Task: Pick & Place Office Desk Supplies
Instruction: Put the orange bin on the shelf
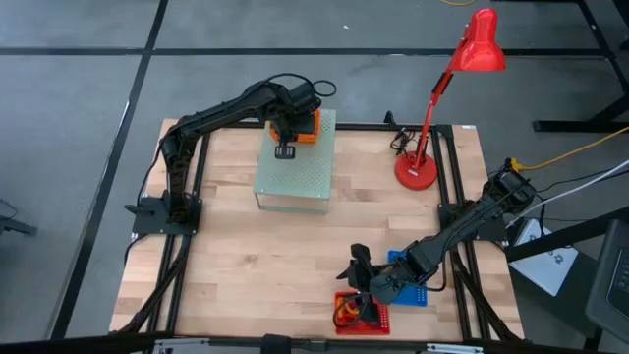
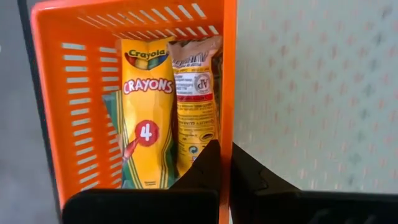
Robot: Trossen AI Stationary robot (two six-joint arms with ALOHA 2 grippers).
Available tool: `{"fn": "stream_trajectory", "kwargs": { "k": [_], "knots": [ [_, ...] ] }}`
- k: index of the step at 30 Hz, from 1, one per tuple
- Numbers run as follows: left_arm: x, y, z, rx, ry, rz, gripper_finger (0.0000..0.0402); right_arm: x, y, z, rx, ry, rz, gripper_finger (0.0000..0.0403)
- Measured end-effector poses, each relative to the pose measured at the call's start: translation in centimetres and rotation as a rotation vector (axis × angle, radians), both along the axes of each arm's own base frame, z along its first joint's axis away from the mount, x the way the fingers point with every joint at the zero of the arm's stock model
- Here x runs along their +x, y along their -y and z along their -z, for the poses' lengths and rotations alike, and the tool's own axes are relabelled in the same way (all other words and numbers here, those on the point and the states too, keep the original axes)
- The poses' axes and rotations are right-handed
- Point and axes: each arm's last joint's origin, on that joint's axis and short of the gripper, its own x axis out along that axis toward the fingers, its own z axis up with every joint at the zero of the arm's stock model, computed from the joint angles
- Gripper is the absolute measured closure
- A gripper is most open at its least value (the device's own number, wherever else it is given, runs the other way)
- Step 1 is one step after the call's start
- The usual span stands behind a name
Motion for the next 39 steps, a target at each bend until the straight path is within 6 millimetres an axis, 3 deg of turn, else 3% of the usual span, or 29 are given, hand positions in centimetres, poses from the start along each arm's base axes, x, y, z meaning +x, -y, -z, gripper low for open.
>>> {"fn": "stream_trajectory", "kwargs": {
  "k": [8, 39],
  "knots": [
    [0.7, 0.3, -0.1, 0.029, 0.029, 0.038, 0.0398, 0.0, 0.0, 0.0, 0.000, 0.000, 0.000, 0.0188],
    [-0.1, -2.7, -0.1, 0.080, 0.066, 0.024, 0.0399, 0.0, 0.0, 0.0, -0.008, 0.000, -0.004, 0.0188]
  ]
}}
